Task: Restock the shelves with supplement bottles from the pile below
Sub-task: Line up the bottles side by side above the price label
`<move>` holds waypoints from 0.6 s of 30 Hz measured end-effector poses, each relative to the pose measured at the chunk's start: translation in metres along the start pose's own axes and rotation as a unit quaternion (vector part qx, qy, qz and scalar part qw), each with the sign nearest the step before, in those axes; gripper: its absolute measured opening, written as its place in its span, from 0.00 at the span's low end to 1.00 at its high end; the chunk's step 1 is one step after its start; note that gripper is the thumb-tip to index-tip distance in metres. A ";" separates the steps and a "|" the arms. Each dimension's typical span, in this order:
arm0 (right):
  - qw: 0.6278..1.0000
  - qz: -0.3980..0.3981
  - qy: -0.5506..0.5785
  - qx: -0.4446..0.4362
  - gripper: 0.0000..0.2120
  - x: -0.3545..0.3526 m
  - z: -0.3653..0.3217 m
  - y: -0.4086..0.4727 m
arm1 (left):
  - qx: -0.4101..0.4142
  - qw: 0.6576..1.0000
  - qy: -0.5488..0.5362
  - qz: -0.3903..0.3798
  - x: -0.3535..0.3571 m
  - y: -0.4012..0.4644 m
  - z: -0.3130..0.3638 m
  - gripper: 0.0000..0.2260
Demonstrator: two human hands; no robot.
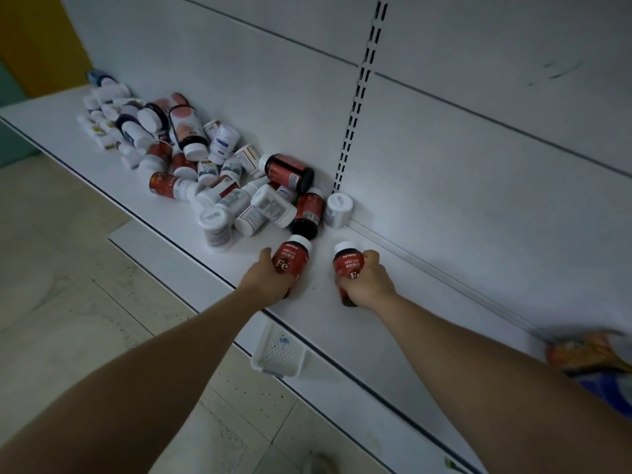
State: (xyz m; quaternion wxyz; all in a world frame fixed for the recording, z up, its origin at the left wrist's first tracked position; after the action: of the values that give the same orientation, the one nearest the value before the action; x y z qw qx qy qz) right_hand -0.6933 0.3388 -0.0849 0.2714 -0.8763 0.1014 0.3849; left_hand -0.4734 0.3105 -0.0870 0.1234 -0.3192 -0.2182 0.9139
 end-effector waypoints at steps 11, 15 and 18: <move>0.812 -0.153 0.564 -0.003 0.14 -0.035 -0.054 -0.139 | 0.119 0.895 -0.403 -0.151 -0.043 -0.132 0.062 0.35; 0.751 -0.144 0.645 -0.005 0.12 -0.060 -0.062 -0.223 | 0.192 0.879 -0.394 -0.188 -0.072 -0.201 0.086 0.45; 0.685 -0.122 0.718 0.009 0.21 -0.081 -0.056 -0.280 | 0.226 0.869 -0.382 -0.218 -0.077 -0.245 0.100 0.43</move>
State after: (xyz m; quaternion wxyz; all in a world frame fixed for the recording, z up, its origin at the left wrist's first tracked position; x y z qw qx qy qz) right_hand -0.6056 0.5383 0.1173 0.1678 -0.8870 0.1608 -0.3991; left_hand -0.4572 0.4646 0.1408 0.2950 0.1470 -0.0996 0.9388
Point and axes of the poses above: each hand's wrist, its own y-axis towards the middle knuckle, its own x-axis out of the palm, z = x × y, the point moved 9 cm from there along y, towards the middle knuckle, and after that the axes turned 2 degrees about x, right-handed, at the moved point
